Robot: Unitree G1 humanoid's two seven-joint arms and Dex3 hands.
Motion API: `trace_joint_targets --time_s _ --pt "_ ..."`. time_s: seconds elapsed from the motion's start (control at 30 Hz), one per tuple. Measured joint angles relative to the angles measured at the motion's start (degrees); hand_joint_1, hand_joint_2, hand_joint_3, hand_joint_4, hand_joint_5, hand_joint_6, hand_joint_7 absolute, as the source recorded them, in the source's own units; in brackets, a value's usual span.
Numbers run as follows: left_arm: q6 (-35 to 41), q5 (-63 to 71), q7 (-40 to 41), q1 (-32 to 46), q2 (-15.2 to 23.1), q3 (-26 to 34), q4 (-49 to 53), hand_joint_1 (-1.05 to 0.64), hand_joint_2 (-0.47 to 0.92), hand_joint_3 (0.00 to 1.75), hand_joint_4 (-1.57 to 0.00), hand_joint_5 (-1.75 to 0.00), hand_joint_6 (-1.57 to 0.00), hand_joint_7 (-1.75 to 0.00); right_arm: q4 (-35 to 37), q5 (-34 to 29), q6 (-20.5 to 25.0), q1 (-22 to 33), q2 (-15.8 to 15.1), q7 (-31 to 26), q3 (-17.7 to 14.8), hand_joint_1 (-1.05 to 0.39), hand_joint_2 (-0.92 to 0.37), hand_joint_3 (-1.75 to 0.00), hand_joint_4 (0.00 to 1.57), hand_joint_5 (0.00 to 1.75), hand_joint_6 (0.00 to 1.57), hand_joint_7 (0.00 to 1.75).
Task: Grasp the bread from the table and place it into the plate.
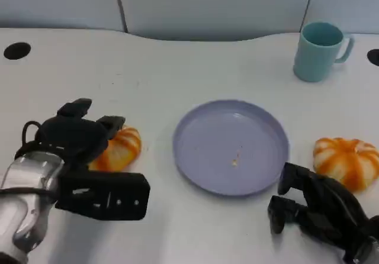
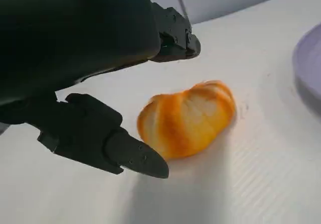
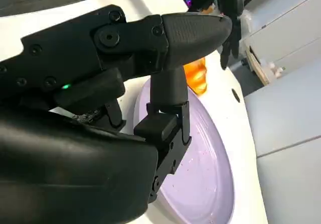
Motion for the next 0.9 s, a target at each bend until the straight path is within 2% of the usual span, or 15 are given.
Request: trace_joint_targets --time_s 0.33,0.6,0.8,0.83,0.9 --pt "1.20 -3.58 0.86 -7.15 -2.98 -4.89 12.73 -0.36 0.70 0.00 -0.01 -0.01 -0.13 -0.01 -0.16 0.09 -0.07 0.25 -0.15 0.20 0.13 -0.54 -0.92 -0.30 0.74 1.75 0.70 1.51" --pt "-1.15 -6.25 12.77 -15.84 -6.89 -7.92 33.94 -0.28 0.74 0.01 -0.07 -0.04 -0.18 -0.03 -0.25 0.42 0.09 0.37 -0.29 0.03 0.11 -0.53 -0.92 -0.31 0.74 1.75 0.69 1.50" --pt "-7.23 -8.15 23.68 -19.44 -7.65 -9.44 44.68 -0.19 0.83 0.02 -0.39 -0.19 -0.46 -0.09 -0.72 0.45 0.12 0.69 -0.46 0.16 0.21 -0.53 -0.92 -0.32 0.75 1.75 0.69 1.52" --pt "-8.43 -8.79 25.62 -19.48 -7.70 -9.46 45.83 -0.18 0.88 0.02 -0.58 -0.32 -0.66 -0.14 -0.77 0.45 0.11 0.73 -0.48 0.15 0.21 -0.53 -0.92 -0.29 0.75 1.75 0.70 1.52" --pt "-11.32 -9.70 30.98 -19.20 -7.77 -9.49 47.98 -0.18 0.91 0.07 -0.67 -0.63 -0.88 -0.12 -1.00 0.46 0.30 0.85 -0.49 -0.11 0.21 -0.53 -0.92 -0.28 0.75 1.75 0.70 1.51"
